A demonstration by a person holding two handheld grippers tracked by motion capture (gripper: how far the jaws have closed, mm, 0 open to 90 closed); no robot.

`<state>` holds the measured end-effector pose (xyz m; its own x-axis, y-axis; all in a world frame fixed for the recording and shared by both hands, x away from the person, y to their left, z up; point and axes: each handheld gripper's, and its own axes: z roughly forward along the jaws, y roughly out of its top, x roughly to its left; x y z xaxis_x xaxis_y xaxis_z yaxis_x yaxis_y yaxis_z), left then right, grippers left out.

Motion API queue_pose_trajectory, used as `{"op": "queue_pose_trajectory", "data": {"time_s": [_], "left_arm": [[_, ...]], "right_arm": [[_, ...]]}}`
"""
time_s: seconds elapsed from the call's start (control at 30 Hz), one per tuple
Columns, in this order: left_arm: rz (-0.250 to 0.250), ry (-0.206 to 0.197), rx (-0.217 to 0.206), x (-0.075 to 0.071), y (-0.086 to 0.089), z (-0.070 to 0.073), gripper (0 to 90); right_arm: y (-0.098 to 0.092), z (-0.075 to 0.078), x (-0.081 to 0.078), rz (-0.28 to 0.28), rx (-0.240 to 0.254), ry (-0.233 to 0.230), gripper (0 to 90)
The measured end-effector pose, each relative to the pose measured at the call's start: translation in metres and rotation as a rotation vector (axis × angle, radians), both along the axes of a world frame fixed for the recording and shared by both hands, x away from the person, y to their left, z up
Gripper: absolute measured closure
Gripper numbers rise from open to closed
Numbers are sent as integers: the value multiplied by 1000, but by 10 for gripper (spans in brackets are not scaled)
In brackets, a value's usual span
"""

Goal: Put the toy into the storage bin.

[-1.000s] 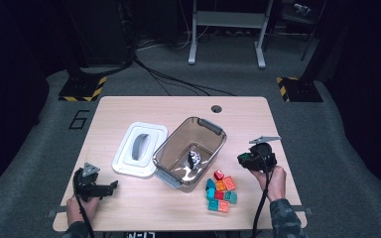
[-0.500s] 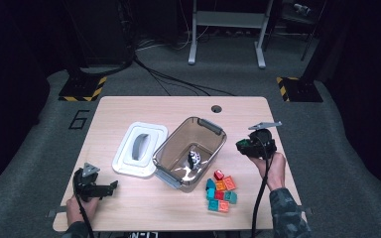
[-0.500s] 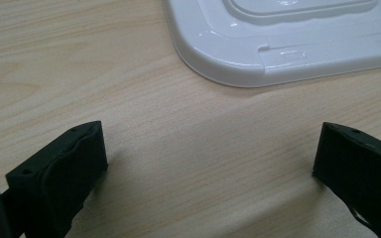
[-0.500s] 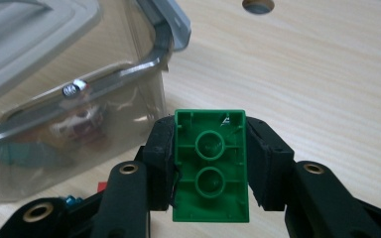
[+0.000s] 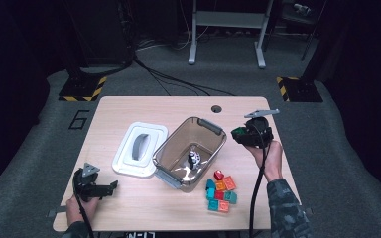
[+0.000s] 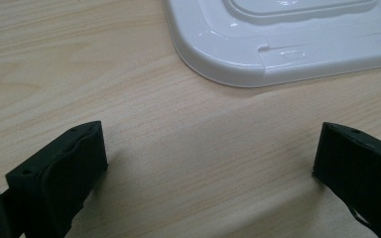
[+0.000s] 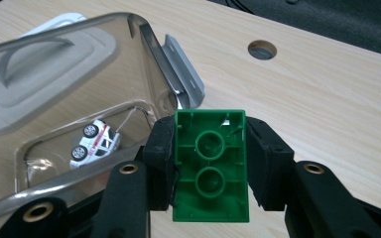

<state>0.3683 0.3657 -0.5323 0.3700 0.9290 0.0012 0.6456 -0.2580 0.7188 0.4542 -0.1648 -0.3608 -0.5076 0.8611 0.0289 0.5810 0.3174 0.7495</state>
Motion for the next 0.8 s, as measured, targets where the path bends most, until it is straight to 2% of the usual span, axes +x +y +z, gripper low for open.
{"op": "queue_pose_trajectory", "data": {"time_s": [0.07, 0.23, 0.43, 0.57, 0.6, 0.8], "left_arm": [[0, 0, 0, 0, 0, 0, 0], [0, 0, 0, 0, 0, 0, 0], [0, 0, 1, 0, 0, 0, 0], [-1, 0, 1, 0, 0, 0, 0], [-1, 0, 1, 0, 0, 0, 0], [0, -4, 0, 0, 0, 0, 0]], "right_arm": [[1, 2, 1, 17, -8, -6, 587], [12, 8, 7, 36, 11, -15, 587], [30, 8, 13, 75, -13, -33, 587], [41, 3, 20, 100, -29, -39, 587], [43, 1, 21, 97, -27, -23, 587], [52, -14, 28, 122, -62, 2, 586]]}}
